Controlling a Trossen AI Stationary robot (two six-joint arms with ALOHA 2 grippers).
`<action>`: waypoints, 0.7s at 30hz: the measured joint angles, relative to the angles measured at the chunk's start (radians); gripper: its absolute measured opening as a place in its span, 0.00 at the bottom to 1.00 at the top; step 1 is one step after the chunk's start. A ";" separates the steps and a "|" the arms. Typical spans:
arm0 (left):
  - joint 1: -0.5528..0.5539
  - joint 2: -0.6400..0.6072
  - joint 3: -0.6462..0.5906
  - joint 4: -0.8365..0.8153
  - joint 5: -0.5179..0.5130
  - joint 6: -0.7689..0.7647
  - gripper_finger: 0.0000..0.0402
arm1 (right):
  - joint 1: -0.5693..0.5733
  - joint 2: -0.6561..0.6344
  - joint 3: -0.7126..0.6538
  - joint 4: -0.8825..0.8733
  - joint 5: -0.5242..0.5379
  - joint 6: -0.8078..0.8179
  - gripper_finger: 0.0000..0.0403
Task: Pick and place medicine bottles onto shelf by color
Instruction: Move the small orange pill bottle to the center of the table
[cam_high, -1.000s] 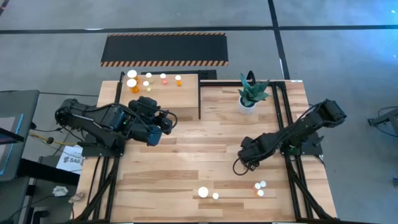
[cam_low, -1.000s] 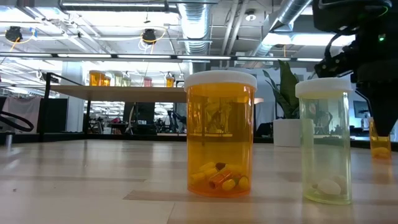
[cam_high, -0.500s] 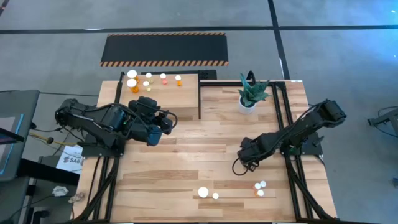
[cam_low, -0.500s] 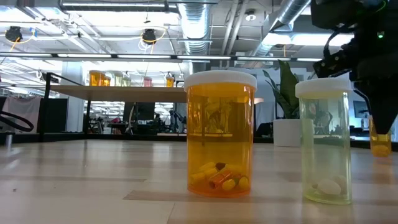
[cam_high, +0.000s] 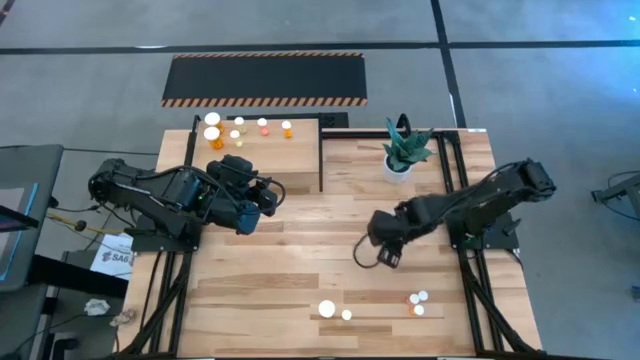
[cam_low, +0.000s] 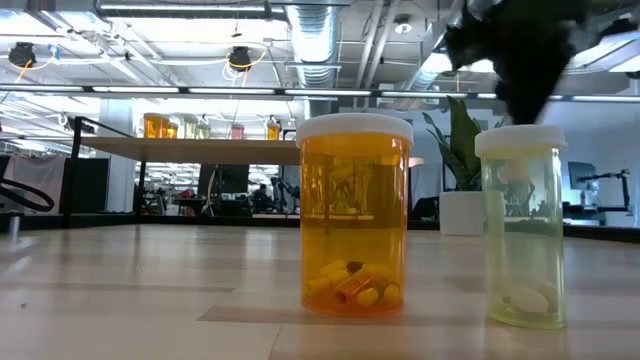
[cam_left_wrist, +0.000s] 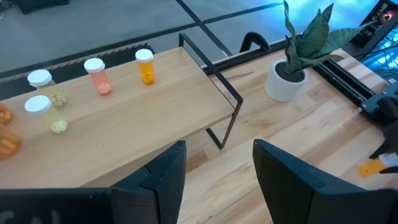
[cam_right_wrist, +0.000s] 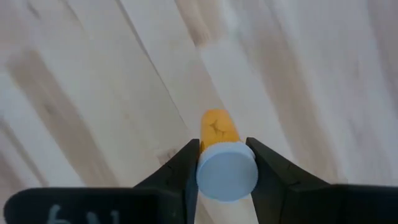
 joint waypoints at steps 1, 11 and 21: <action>0.000 0.000 0.000 -0.002 0.001 0.000 0.43 | -0.018 0.000 0.022 0.003 0.000 -0.031 0.31; 0.000 0.000 0.000 -0.004 0.035 0.042 0.43 | -0.202 0.000 0.252 0.131 0.001 -0.210 0.34; 0.037 -0.018 0.000 -0.054 0.030 0.114 0.43 | -0.329 0.072 0.441 0.260 0.000 -0.257 0.34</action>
